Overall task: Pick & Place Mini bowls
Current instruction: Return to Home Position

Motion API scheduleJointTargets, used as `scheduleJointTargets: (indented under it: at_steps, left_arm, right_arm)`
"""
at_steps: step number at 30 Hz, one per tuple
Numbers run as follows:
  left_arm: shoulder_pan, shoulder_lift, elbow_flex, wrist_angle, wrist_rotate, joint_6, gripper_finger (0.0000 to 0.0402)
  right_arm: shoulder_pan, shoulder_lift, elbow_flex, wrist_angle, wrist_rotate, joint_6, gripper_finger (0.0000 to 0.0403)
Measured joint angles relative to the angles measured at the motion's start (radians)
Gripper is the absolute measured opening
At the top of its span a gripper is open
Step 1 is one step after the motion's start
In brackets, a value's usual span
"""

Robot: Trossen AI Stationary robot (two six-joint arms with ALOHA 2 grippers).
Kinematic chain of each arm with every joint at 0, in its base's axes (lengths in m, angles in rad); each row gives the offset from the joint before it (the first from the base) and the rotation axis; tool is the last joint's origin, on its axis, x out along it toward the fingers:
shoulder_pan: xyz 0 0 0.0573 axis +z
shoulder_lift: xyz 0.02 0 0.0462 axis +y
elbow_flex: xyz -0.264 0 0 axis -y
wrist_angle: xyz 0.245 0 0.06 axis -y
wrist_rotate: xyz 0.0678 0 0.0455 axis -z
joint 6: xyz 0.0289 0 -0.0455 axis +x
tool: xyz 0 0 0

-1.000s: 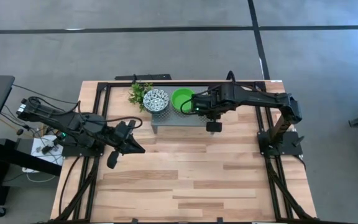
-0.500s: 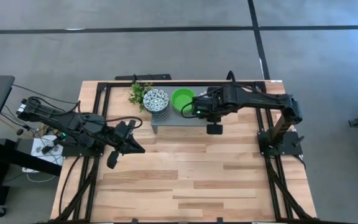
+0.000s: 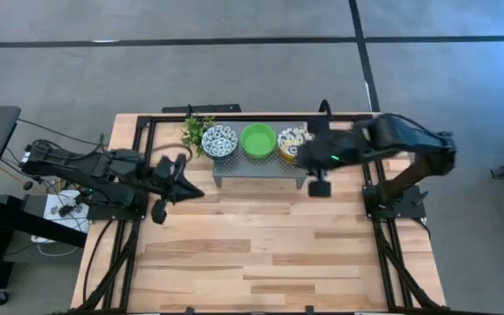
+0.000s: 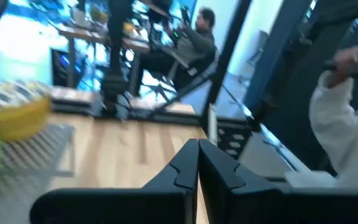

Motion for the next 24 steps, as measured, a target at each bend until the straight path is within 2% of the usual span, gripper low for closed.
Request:
scheduleJointTargets:
  at_steps: [6,10,16,19,24]
  left_arm:
    - [0.102,-0.129,0.0,-0.039,0.0,0.052,0.001]
    - [0.136,-0.239,-0.003,-0.143,0.0,0.102,0.0011]
    - [0.137,-0.375,-0.138,-0.107,-0.007,0.113,0.0011]
    - [0.137,-0.444,-0.224,-0.106,-0.085,0.099,0.001]
    - [0.138,-0.565,-0.349,-0.086,-0.233,0.086,0.0012]
  right_arm:
    - [0.157,-0.204,-0.25,0.252,-0.049,-0.029,0.0077]
    - [0.229,-0.375,-0.553,0.472,-0.048,-0.043,0.0077]
    - [0.262,-0.638,-1.02,0.909,-0.047,-0.083,0.0077]
    - [0.244,-0.756,-1.183,1.068,-0.043,-0.089,0.0077]
    - [0.202,-0.951,-1.392,1.225,-0.043,-0.091,0.0077]
